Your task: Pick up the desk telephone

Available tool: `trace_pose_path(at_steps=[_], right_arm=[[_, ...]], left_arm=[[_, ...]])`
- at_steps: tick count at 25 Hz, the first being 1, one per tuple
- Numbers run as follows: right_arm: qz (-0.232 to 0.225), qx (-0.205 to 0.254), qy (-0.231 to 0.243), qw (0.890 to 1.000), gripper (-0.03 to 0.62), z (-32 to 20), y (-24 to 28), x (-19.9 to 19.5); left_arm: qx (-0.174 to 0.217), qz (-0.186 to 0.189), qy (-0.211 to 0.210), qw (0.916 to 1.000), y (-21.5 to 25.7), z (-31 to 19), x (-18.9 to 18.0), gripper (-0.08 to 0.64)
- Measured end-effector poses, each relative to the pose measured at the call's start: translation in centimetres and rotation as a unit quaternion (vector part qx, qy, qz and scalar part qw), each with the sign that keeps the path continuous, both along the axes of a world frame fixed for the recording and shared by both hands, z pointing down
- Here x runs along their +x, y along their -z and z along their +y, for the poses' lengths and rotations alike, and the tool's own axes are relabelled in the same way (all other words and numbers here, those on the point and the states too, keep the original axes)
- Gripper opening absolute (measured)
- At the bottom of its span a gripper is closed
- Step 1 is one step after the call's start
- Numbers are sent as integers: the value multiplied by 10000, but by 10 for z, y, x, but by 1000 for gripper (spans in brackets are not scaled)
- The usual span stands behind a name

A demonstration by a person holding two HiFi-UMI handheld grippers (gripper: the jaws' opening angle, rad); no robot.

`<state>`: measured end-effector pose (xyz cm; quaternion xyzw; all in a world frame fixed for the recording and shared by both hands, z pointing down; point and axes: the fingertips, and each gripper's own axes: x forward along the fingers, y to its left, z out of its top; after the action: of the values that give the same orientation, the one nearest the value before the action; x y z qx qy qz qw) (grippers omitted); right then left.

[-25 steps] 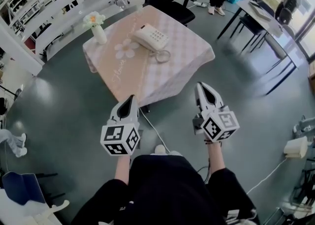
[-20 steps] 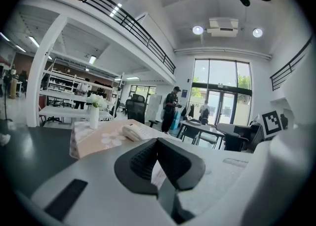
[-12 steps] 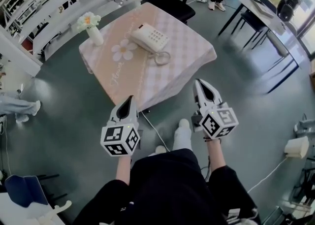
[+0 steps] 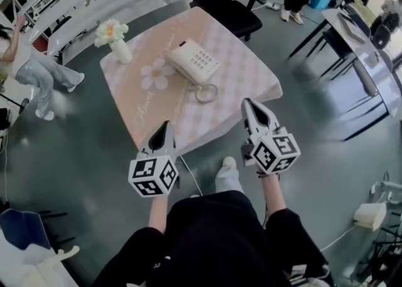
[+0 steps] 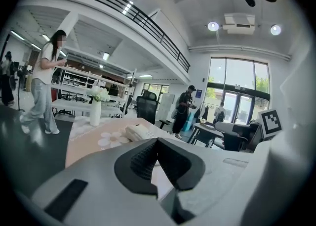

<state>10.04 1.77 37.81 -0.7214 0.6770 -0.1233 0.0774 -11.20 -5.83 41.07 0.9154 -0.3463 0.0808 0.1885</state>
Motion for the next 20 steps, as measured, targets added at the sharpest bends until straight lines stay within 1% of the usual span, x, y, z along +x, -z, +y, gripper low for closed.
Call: trace_pose_path(at_steps=[4,8,16,20], right_arm=[[-34,-52,341,9994,-8,-28,-1,26],[-59,-149,700,9974,-8,-57,-6,44],[-183,-365,1243,9914,-8,-93,-29,76],[-187,-452,1495,9876,-8,-108,-35,86]], left_arm=[[-73,-29,257,9996,-1,-11,29,-1],[-162,-49,509,9986,-4,-26,52,-2],[-257,-59,1050,9941,-12,-39,84,-1],[-333,-34,1303,9909,-15,-45,95,0]])
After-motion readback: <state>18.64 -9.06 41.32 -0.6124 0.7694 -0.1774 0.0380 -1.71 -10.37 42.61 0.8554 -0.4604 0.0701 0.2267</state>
